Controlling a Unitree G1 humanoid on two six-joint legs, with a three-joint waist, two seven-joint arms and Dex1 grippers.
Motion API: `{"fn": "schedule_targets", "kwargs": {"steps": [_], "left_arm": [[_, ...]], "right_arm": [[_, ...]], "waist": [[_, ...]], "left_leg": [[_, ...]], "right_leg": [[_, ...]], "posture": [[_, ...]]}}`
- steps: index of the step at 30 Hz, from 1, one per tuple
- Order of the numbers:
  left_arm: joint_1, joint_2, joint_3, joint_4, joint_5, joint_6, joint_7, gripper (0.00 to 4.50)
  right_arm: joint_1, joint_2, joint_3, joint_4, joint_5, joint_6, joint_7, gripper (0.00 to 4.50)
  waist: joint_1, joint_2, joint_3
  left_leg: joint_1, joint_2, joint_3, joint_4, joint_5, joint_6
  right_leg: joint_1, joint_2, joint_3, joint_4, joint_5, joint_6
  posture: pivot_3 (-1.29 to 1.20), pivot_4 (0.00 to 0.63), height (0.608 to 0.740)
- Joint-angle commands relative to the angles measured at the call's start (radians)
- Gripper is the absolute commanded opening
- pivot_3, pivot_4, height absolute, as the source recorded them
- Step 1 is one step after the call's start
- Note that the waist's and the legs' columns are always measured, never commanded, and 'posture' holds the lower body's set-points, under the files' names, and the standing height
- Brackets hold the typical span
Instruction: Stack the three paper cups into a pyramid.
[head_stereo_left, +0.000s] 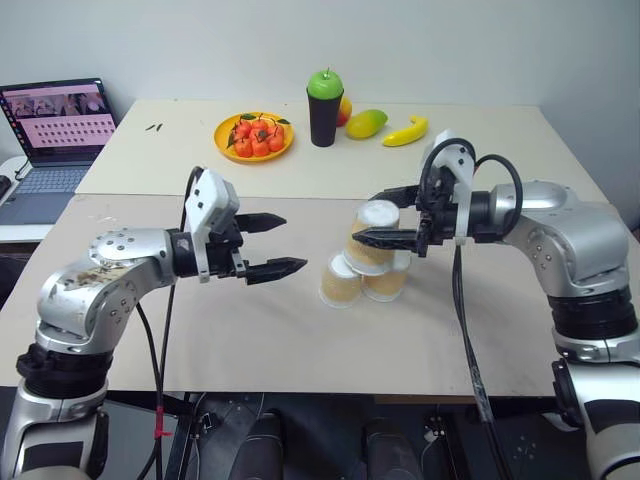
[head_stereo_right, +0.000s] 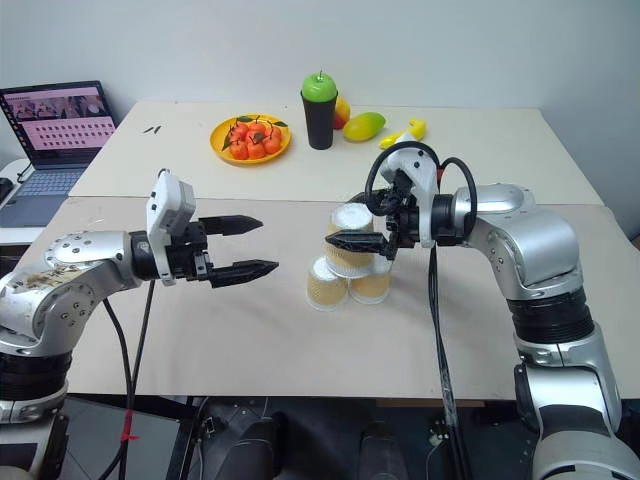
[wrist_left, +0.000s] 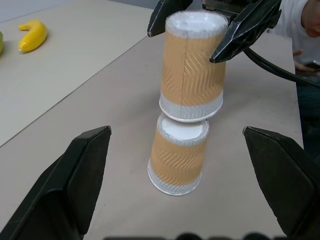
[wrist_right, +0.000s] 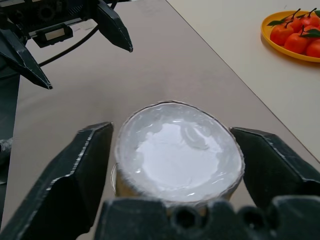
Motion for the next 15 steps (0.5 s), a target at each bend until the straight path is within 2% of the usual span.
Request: {"fn": "schedule_targets", "kwargs": {"steps": [1, 15], "left_arm": [[-0.003, 0.018, 0.03, -0.03, -0.004, -0.007, 0.001, 4.5], [-0.031, 0.012, 0.004, 0.001, 0.012, -0.021, -0.012, 4.5]], "right_arm": [[-0.015, -0.004, -0.022, -0.009, -0.006, -0.034, 0.007, 4.43], [-0.068, -0.071, -0.074, -0.025, 0.029, 0.009, 0.051, 4.43]], "waist": [[0.0, 0.0, 0.0], [0.0, 0.0, 0.0]], "left_leg": [[0.0, 0.0, 0.0, 0.0, 0.0, 0.0], [0.0, 0.0, 0.0, 0.0, 0.0, 0.0]], "right_leg": [[0.0, 0.0, 0.0, 0.0, 0.0, 0.0], [0.0, 0.0, 0.0, 0.0, 0.0, 0.0]], "posture": [[0.0, 0.15, 0.736], [0.0, 0.15, 0.736]]}}
